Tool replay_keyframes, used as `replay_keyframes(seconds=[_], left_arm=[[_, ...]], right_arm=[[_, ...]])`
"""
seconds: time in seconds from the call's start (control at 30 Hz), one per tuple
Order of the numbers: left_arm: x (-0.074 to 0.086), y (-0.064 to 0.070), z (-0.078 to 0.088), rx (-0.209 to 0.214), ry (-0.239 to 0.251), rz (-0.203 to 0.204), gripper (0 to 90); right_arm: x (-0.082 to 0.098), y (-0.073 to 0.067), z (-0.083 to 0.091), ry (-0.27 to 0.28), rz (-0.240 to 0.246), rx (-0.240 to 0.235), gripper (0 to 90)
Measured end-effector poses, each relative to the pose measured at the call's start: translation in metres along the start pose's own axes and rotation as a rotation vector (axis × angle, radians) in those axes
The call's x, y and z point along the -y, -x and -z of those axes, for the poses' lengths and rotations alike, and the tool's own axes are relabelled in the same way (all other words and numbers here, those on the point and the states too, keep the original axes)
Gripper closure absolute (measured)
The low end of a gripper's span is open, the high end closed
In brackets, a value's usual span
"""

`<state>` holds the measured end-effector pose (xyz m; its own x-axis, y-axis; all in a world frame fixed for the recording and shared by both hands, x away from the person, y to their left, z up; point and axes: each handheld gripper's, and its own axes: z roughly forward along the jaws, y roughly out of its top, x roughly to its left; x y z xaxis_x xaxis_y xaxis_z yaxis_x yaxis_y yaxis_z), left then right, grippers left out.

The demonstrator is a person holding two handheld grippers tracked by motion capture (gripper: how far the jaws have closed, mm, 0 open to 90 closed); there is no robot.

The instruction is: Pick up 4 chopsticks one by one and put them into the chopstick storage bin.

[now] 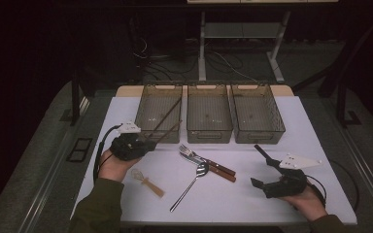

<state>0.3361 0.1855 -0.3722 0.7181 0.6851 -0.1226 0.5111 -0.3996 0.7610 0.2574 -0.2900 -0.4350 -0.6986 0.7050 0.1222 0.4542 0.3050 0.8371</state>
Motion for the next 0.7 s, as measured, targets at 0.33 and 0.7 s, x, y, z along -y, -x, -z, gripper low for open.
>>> replay_keyframes(seconds=[0.33,0.7], left_arm=[[-0.013,-0.012,-0.005,-0.012,0.005,0.006,84.5],[-0.034,-0.027,-0.011,-0.048,0.005,0.019,84.5]], right_arm=[[0.001,0.0,0.0,0.002,-0.001,-0.001,5.4],[0.001,0.0,0.001,0.002,-0.005,0.002,5.4]])
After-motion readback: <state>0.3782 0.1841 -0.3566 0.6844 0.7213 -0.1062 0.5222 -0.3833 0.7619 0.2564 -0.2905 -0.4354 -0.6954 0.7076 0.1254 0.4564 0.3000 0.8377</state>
